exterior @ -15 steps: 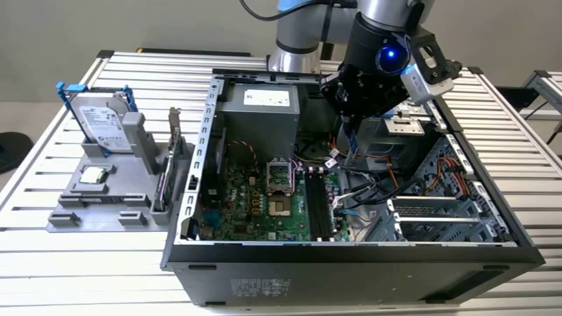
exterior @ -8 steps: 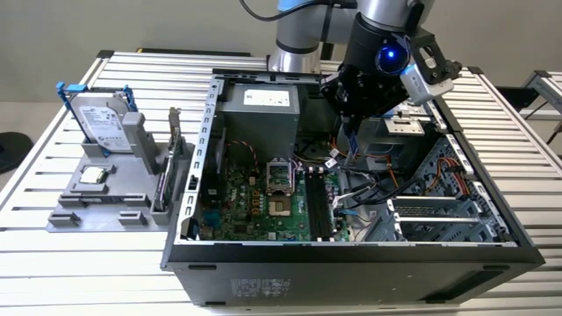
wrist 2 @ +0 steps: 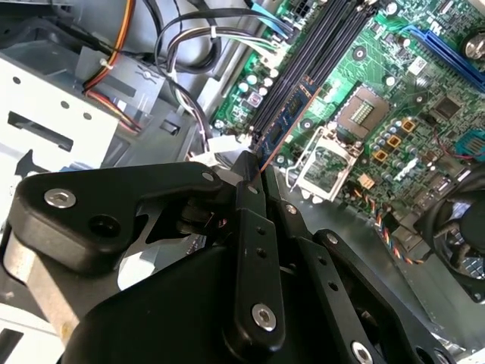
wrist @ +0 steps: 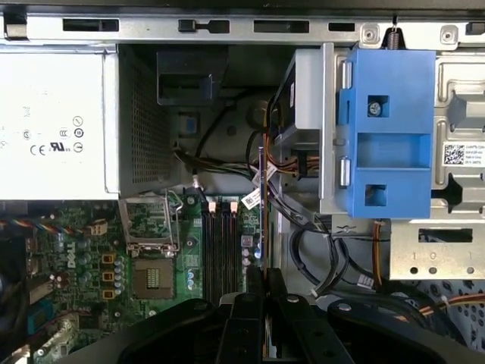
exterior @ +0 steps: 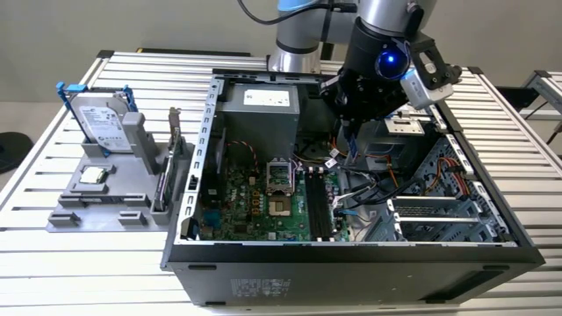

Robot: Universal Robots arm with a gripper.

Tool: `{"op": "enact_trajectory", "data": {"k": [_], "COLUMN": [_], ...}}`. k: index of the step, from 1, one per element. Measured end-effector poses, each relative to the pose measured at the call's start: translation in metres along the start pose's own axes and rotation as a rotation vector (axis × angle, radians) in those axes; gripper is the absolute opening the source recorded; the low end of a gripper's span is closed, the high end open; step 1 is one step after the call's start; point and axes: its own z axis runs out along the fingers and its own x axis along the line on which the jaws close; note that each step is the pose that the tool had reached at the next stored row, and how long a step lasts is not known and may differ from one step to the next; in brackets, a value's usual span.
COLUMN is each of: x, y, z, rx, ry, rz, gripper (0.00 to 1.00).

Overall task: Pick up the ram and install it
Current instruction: 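Insert the ram into the slot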

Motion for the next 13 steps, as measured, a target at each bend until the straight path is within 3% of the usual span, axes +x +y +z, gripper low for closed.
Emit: {"op": "enact_trajectory", "data": {"k": [13], "x": [0.0003], "y": [-0.0102], "z": [0.0067], "rx": [0.0002], "ry": [0.0000], "rz": [0.000], "gripper": [0.00]}}
